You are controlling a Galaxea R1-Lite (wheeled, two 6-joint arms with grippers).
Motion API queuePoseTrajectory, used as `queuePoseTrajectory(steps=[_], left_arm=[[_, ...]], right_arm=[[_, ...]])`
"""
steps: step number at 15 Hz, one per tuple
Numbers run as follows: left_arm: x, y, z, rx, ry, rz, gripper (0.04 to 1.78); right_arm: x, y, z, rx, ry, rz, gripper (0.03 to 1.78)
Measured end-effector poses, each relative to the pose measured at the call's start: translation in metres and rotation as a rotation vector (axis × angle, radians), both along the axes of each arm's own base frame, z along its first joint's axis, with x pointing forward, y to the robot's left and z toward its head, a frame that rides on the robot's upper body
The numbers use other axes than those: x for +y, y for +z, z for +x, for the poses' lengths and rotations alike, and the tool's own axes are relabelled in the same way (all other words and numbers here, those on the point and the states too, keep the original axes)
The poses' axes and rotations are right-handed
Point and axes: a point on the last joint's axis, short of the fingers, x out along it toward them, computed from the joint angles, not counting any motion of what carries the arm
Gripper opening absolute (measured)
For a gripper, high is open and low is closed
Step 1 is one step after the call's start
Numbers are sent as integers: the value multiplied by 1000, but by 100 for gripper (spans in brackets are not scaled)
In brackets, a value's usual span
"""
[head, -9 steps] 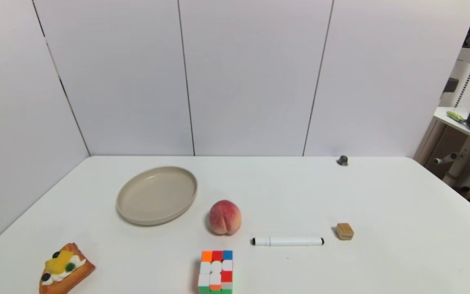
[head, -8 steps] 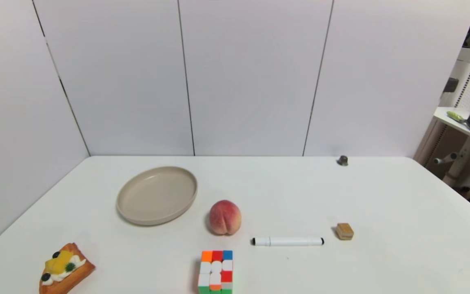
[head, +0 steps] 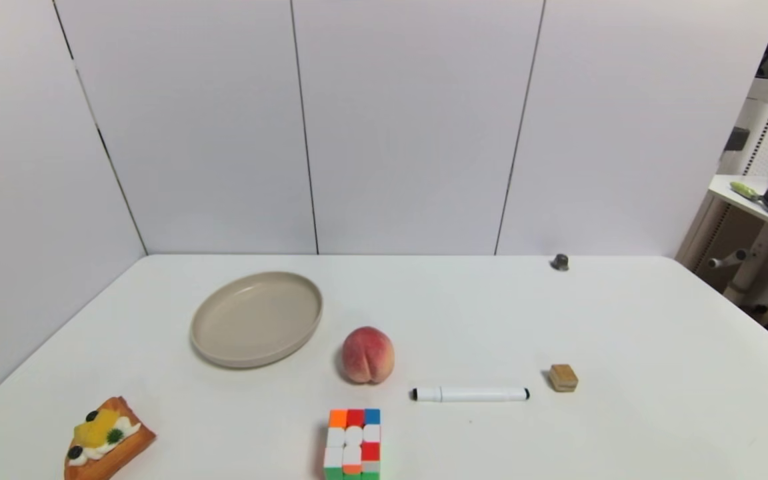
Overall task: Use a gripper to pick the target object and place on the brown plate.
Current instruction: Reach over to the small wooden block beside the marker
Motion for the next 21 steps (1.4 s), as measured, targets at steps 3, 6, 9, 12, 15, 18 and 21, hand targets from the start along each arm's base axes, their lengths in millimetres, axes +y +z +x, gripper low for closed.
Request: queuePoseTrajectory(steps=[3, 6, 9, 12, 15, 18, 21], left_arm=[[0, 39, 16, -4, -32, 38, 169], [-5, 97, 57, 6, -200, 157, 169], [-32, 147, 122, 29, -504, 259, 169], [-95, 168, 185, 67, -783, 308, 169], [-172, 162, 229, 110, -981, 344, 169], [-242, 142, 252, 162, -1114, 374, 169], [-297, 124, 266, 173, -1189, 383, 169]], right_arm=[[0, 0, 0, 0, 0, 0, 169], [0, 0, 0, 0, 0, 0, 169], [0, 0, 0, 0, 0, 0, 169], [0, 0, 0, 0, 0, 0, 169], [0, 0, 0, 0, 0, 0, 169], [0, 0, 0, 0, 0, 1, 169], [0, 0, 0, 0, 0, 1, 169]])
